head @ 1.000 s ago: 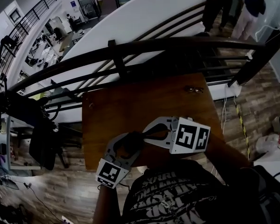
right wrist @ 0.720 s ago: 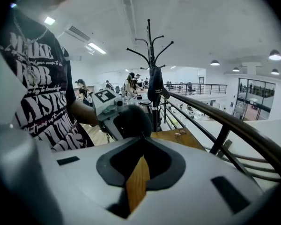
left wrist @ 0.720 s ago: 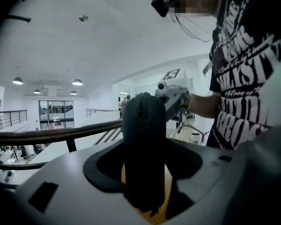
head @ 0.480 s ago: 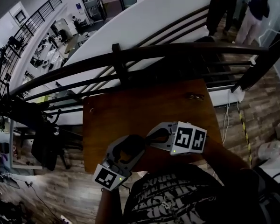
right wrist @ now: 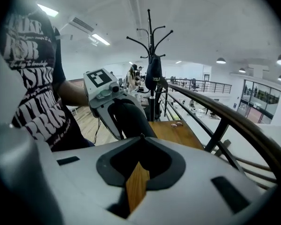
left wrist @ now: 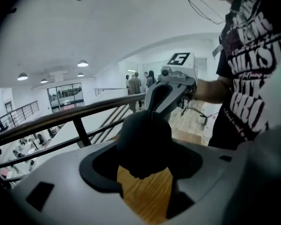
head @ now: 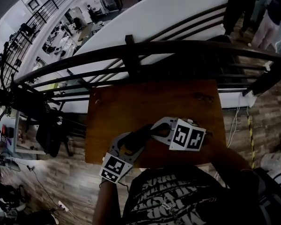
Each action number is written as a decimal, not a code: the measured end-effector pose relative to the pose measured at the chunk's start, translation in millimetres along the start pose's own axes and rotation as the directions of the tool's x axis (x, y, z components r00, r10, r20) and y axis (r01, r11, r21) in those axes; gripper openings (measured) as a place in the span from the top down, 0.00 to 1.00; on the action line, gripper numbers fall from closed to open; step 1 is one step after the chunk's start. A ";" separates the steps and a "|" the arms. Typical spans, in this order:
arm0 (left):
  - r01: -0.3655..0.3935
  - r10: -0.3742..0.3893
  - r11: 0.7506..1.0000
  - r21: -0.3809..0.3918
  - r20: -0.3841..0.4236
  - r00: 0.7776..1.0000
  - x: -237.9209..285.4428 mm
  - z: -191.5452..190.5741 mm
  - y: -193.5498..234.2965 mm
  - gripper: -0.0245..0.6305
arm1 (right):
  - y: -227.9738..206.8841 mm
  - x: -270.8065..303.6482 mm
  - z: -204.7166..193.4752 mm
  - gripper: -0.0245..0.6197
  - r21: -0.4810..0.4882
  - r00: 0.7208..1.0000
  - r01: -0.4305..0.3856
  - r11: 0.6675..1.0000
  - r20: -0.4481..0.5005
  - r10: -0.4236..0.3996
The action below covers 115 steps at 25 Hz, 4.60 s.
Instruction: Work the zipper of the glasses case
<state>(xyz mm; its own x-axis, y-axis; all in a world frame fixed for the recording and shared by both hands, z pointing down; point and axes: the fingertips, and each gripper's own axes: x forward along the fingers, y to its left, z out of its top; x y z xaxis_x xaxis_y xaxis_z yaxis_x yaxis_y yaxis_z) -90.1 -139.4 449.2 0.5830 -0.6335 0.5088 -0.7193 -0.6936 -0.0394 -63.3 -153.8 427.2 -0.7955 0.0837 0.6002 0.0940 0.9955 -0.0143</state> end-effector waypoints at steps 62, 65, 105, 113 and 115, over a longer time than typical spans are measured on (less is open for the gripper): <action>0.376 -0.252 0.923 0.078 -0.616 0.746 91.4 -289.7 -11.1 0.57 | 4.0 173.6 -223.4 0.96 0.643 0.916 0.356 0.678 -0.383 -0.118; 0.369 -0.245 0.926 0.076 -0.621 0.744 91.6 -290.1 -12.6 0.57 | 5.6 172.8 -238.6 0.96 0.646 0.912 0.365 0.670 -0.394 -0.117; 0.348 -0.156 0.921 0.176 -0.652 0.742 95.0 -292.5 -22.8 0.57 | 40.3 189.3 -244.2 0.80 -0.193 0.907 -0.278 0.941 -0.374 0.192; 0.376 -0.194 0.919 0.120 -0.691 0.696 87.6 -284.9 -33.8 0.57 | 39.7 177.6 -243.5 0.94 -0.085 0.917 -0.242 0.967 -0.346 0.199; 0.377 -0.200 0.919 0.111 -0.694 0.692 89.6 -286.0 -34.2 0.57 | 40.0 171.9 -238.1 0.95 -0.036 0.925 -0.231 0.972 -0.319 0.207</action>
<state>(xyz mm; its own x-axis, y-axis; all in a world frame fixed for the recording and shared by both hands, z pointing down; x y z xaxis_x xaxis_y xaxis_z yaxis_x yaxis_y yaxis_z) -121.3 -74.3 742.0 0.2853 -0.0611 0.9565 -0.3996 -0.9147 0.0607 -53.7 -110.3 720.3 -0.5247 0.2695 0.8075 0.2967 0.9470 -0.1233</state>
